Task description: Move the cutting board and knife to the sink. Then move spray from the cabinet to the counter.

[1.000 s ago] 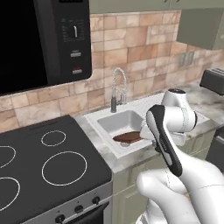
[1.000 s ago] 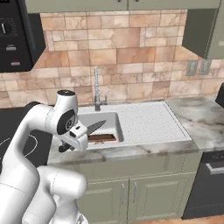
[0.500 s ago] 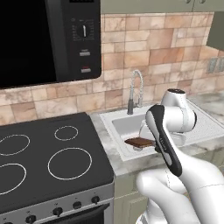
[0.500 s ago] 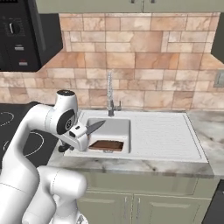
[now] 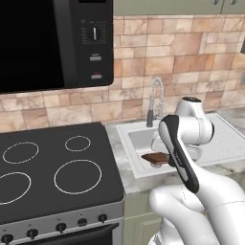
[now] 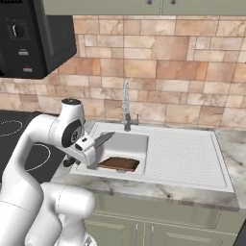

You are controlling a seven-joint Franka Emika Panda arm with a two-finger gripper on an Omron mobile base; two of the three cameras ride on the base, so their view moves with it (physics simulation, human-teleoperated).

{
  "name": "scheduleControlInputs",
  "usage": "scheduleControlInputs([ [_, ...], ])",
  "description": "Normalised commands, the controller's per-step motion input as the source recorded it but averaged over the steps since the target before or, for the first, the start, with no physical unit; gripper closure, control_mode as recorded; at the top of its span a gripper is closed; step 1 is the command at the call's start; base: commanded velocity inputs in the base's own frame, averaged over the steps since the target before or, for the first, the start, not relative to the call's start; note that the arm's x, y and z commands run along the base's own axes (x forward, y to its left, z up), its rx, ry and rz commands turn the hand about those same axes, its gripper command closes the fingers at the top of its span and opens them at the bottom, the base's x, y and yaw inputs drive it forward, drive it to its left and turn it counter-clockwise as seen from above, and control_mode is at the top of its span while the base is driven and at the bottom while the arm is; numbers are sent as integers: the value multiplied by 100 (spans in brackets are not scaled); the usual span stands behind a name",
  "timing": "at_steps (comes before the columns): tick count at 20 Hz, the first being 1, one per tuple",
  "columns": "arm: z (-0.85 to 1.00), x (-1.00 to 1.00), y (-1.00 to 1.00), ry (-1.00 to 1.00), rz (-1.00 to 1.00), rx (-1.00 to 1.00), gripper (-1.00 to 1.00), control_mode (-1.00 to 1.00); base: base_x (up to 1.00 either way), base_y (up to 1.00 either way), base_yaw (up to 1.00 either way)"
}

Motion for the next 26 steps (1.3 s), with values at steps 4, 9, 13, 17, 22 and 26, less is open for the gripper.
scheduleControlInputs([
  [4,0,0,0,0,0,0,100,100,23,-14,9],
  [9,0,0,0,0,0,0,100,100,2,-1,1],
  [13,0,0,0,0,0,0,100,100,0,0,0],
  [17,0,0,0,0,0,0,100,100,0,0,0],
  [22,0,0,0,0,0,0,100,100,0,0,0],
  [26,-3,5,-2,1,0,-2,100,-100,5,-1,0],
])
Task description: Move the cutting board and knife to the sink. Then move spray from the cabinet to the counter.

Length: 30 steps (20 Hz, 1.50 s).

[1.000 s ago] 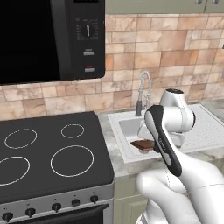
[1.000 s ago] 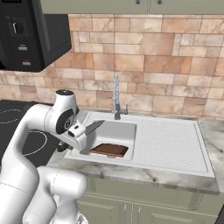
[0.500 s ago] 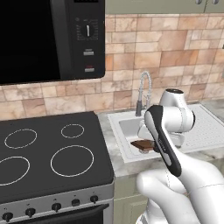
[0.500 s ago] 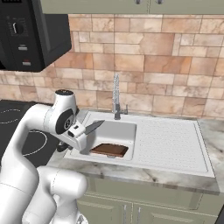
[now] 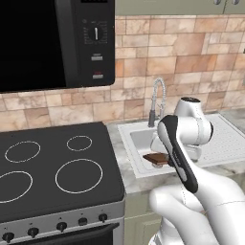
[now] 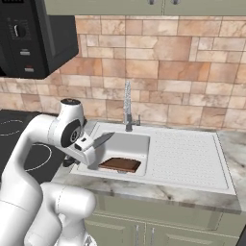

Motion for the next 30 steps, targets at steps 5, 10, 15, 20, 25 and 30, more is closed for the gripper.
scheduleControlInputs([
  [5,-16,31,-20,2,0,-1,100,-100,0,0,0],
  [10,-18,41,-23,5,0,0,100,-100,0,0,0],
  [15,-22,40,-9,8,0,-5,100,-100,0,0,0],
  [20,-28,42,0,10,-2,-6,100,-100,0,0,0],
  [25,-27,44,-1,7,-1,-4,100,-100,0,0,0],
  [30,-34,36,-7,1,0,0,100,-100,0,0,0],
])
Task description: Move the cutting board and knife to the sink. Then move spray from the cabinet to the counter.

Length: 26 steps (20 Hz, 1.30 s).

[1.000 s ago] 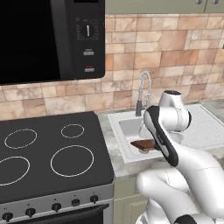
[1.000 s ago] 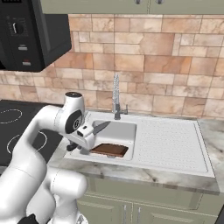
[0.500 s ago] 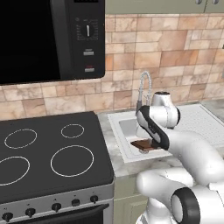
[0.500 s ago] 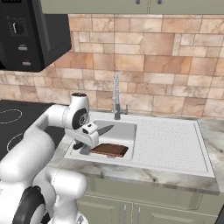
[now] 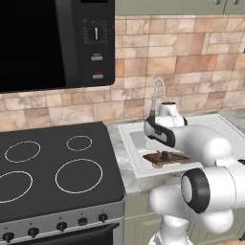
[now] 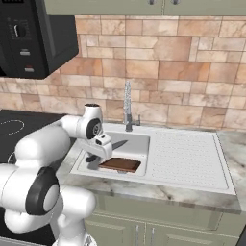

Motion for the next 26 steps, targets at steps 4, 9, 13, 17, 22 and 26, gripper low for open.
scheduleControlInputs([
  [4,-25,37,-8,0,0,0,100,-100,0,0,0],
  [9,-28,31,-8,0,0,0,100,-100,0,0,0],
  [13,-25,34,-9,0,0,0,100,-100,0,0,0],
  [17,-21,33,-11,7,0,0,100,-100,0,0,0],
  [22,-24,27,-10,6,0,0,100,-100,0,0,0],
  [26,-21,26,-12,5,0,0,100,-100,0,0,0],
])
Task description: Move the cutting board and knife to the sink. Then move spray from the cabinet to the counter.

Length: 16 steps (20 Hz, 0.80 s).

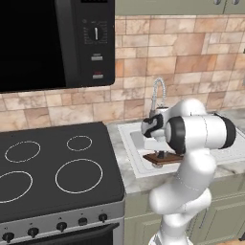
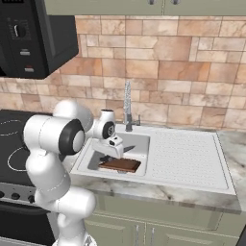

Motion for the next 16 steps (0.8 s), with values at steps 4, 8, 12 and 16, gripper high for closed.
scheduleControlInputs([
  [4,-22,27,-11,7,0,0,100,-100,0,0,0],
  [8,-22,25,-10,6,0,0,100,-100,0,0,0],
  [12,-27,19,-6,8,0,0,100,-100,0,0,0],
  [16,-31,11,-3,4,0,0,100,-100,0,0,0],
])
